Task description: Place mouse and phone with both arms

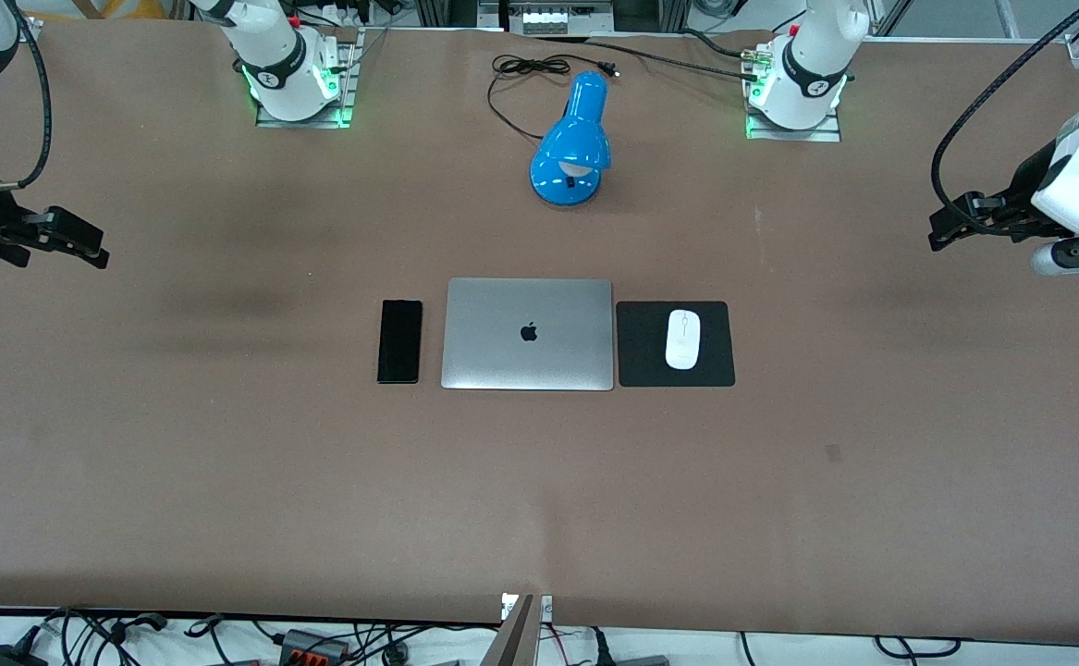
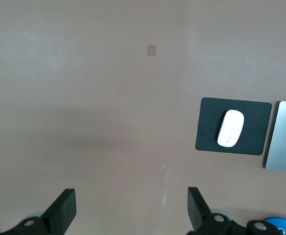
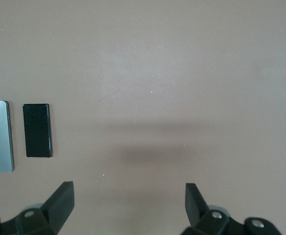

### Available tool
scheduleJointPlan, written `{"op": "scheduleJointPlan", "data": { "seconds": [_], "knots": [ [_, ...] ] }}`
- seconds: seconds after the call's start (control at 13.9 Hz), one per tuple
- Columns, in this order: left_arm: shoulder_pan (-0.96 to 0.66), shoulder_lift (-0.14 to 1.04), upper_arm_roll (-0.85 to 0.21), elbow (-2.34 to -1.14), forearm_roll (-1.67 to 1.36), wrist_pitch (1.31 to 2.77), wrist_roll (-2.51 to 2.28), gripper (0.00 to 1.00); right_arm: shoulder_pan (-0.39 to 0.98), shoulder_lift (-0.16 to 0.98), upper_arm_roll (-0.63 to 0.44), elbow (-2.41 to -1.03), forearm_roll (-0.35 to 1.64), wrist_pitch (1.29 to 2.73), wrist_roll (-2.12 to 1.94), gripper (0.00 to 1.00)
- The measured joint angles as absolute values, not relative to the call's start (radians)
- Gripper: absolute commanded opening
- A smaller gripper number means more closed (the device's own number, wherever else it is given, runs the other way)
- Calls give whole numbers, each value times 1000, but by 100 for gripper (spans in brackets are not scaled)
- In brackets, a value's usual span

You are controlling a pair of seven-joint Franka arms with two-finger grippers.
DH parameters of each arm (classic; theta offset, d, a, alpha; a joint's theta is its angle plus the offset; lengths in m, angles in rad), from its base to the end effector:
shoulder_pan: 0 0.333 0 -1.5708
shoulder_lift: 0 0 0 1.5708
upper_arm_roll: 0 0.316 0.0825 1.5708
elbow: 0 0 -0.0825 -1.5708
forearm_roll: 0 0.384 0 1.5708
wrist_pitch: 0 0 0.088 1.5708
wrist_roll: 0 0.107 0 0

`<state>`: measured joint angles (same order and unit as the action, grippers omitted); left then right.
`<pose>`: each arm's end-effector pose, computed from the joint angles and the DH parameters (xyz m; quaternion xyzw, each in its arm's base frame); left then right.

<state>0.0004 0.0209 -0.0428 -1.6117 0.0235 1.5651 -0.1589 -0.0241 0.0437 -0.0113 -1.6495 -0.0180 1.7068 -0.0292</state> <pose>0.5576 -0.0209 0.5932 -0.9977 -0.0578 0.0324 0.0146 0.5765 -0.0220 0.5743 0.9999 -0.0019 0.0065 0.0094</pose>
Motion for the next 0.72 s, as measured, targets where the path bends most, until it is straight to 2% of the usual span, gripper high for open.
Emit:
{"op": "scheduleJointPlan", "data": {
  "seconds": [0.72],
  "knots": [
    [1, 21, -41, -1612, 23, 1564, -159, 100, -21, 39, -18, -1650, -18, 1707, -29, 100]
  ]
}}
